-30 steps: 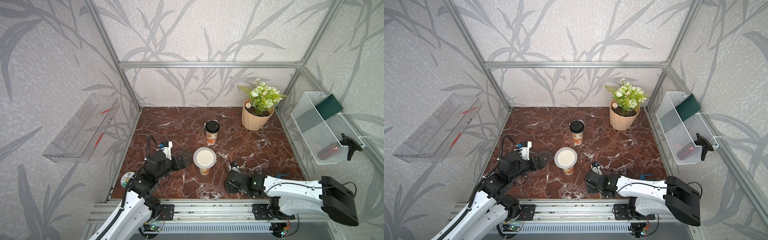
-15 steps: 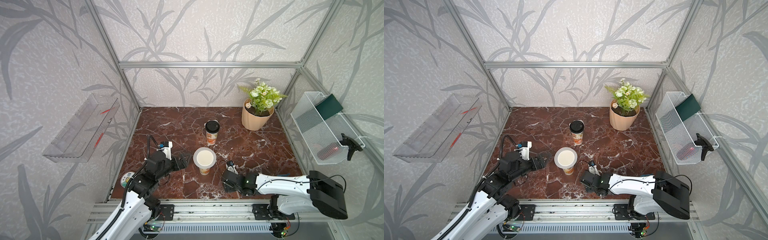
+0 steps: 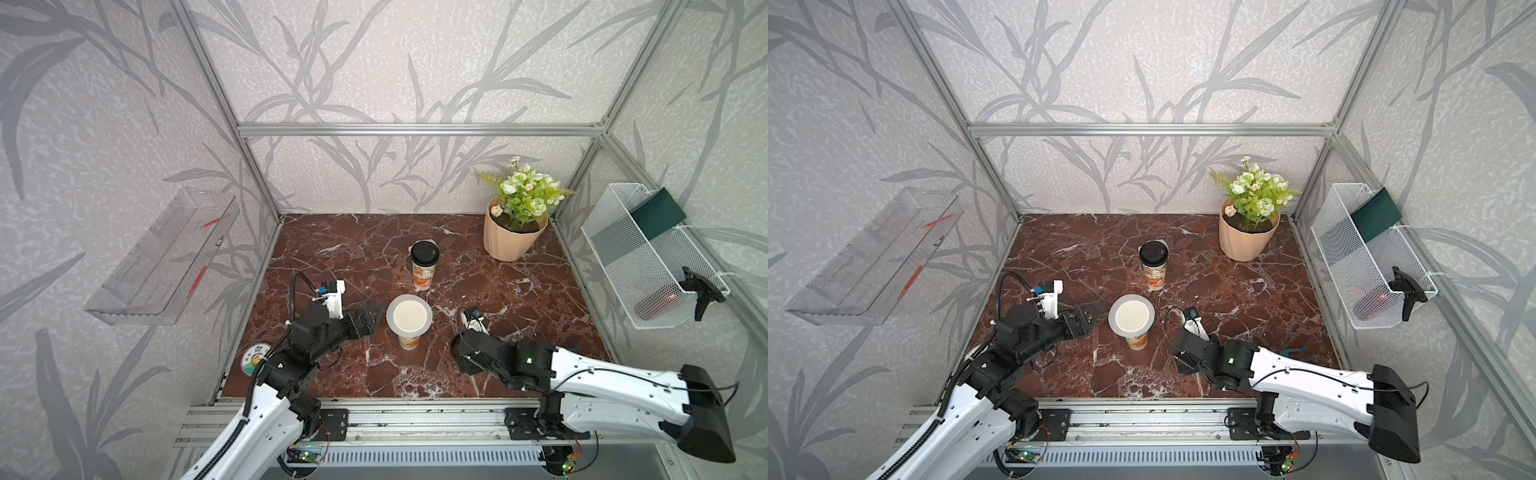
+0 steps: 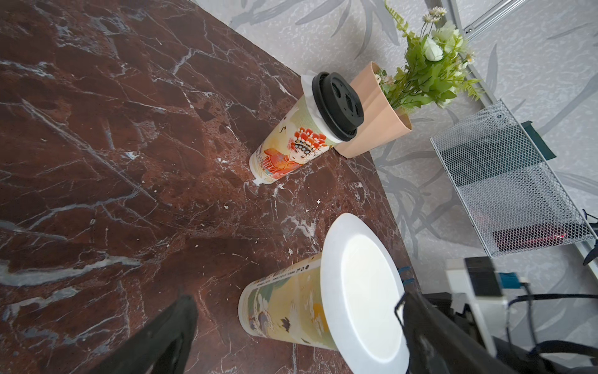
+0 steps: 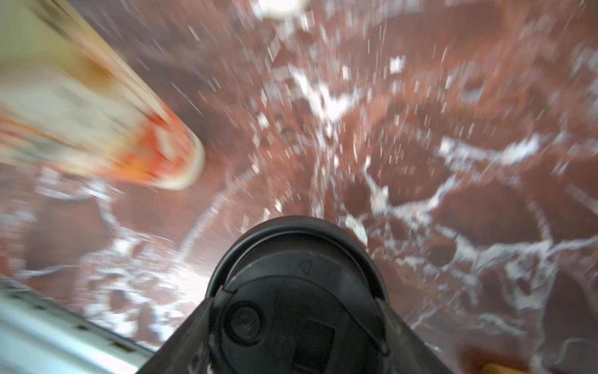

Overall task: Put the leak-proof paper on the milk tea cups
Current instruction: Pick up the cup lid from the center of the board, then secure the cup lid on the cup.

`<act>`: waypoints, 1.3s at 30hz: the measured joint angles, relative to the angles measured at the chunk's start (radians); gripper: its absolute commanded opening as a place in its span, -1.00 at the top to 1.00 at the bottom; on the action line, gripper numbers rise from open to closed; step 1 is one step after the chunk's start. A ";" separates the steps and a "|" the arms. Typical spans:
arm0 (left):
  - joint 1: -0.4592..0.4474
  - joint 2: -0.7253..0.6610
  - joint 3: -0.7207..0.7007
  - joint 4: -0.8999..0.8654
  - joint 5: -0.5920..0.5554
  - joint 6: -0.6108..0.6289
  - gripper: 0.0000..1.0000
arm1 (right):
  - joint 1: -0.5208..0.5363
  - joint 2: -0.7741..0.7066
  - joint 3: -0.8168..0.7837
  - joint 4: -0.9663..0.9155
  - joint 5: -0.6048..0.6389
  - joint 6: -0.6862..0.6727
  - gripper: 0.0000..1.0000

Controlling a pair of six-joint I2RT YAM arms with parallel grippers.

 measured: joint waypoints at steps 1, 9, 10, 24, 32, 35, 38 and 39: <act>0.000 0.000 0.000 0.007 0.001 0.000 -0.98 | -0.011 -0.013 0.041 -0.013 0.002 -0.031 -0.35; 0.000 -0.001 0.000 0.045 0.004 0.002 -0.96 | -0.060 0.056 0.409 -0.108 0.005 -0.231 -0.33; 0.000 -0.001 0.000 0.045 0.004 0.003 -0.96 | -0.064 0.077 0.449 -0.113 -0.002 -0.252 -0.33; 0.000 -0.019 0.016 0.041 -0.013 0.028 -0.96 | -0.093 0.314 0.724 -0.178 -0.144 -0.391 -0.29; 0.000 -0.015 0.017 0.042 -0.012 0.029 -0.96 | -0.089 0.426 0.745 -0.170 -0.267 -0.417 -0.27; 0.000 0.002 0.018 0.044 -0.007 0.031 -0.96 | -0.082 0.476 0.750 -0.171 -0.284 -0.422 -0.27; 0.000 0.030 0.021 0.050 0.004 0.031 -0.96 | -0.076 0.528 0.763 -0.170 -0.285 -0.429 -0.27; 0.000 0.040 0.021 0.057 0.009 0.031 -0.96 | -0.075 0.539 0.763 -0.171 -0.286 -0.431 -0.26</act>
